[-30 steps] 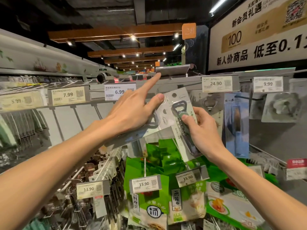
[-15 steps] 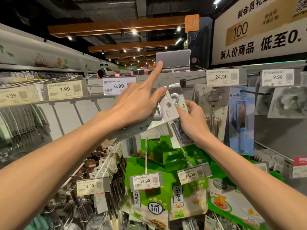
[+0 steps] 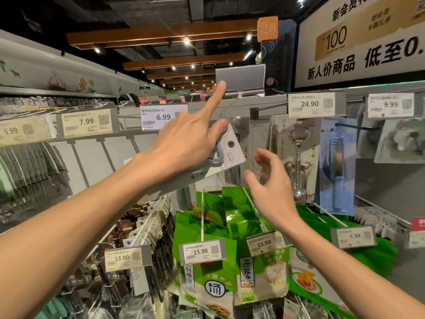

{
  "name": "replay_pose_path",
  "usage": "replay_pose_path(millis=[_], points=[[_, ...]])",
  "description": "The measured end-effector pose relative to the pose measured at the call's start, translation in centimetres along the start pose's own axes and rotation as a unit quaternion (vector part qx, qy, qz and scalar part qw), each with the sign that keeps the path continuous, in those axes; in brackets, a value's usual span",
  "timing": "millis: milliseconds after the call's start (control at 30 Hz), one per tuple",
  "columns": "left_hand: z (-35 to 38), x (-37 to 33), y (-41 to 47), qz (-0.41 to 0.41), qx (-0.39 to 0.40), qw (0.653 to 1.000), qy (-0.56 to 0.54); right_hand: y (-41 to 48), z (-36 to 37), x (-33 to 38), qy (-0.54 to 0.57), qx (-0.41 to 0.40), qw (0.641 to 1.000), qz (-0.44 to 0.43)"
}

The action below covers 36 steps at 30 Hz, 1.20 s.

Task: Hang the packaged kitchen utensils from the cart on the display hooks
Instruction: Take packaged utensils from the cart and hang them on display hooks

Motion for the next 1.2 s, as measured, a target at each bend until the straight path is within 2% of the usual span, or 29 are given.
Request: replay_pose_path(millis=[167,367,500,600,767,933,1067,1200], points=[[1.2,-0.7,-0.1,0.000,-0.041,0.996,-0.075,-2.5,0.4,2.1,0.181,0.087,0.980,-0.001],[2.9,-0.6,-0.1,0.007,-0.063,0.980,-0.190,-1.3,0.8,3.0,0.278,0.108,0.954,0.006],[3.1,-0.7,-0.3,0.016,-0.042,0.968,-0.248,-0.5,0.1,2.6,0.251,0.102,0.963,0.007],[3.1,-1.0,-0.4,-0.019,-0.037,0.962,-0.268,0.6,0.1,2.3,0.222,0.083,0.971,0.013],[3.7,-1.0,-0.4,-0.039,-0.040,0.972,-0.230,1.9,0.3,2.1,0.180,0.049,0.982,0.017],[4.3,-0.3,0.1,-0.016,-0.068,0.978,-0.198,3.0,0.0,2.0,0.126,0.047,0.991,0.026],[5.2,0.0,0.1,0.007,-0.101,0.978,-0.180,3.4,0.0,1.9,0.129,0.063,0.990,0.014],[6.5,0.5,-2.2,0.006,-0.155,0.965,-0.210,1.5,0.1,0.0,0.080,0.046,0.995,-0.023]])
Point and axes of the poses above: each hand's wrist, its own y-axis towards the middle knuckle, its own z-axis out of the palm, x = y × z, the point moved 3 cm from there along y, towards the middle knuckle, and after that the axes turned 14 degrees about -y, right-handed, at the moved point
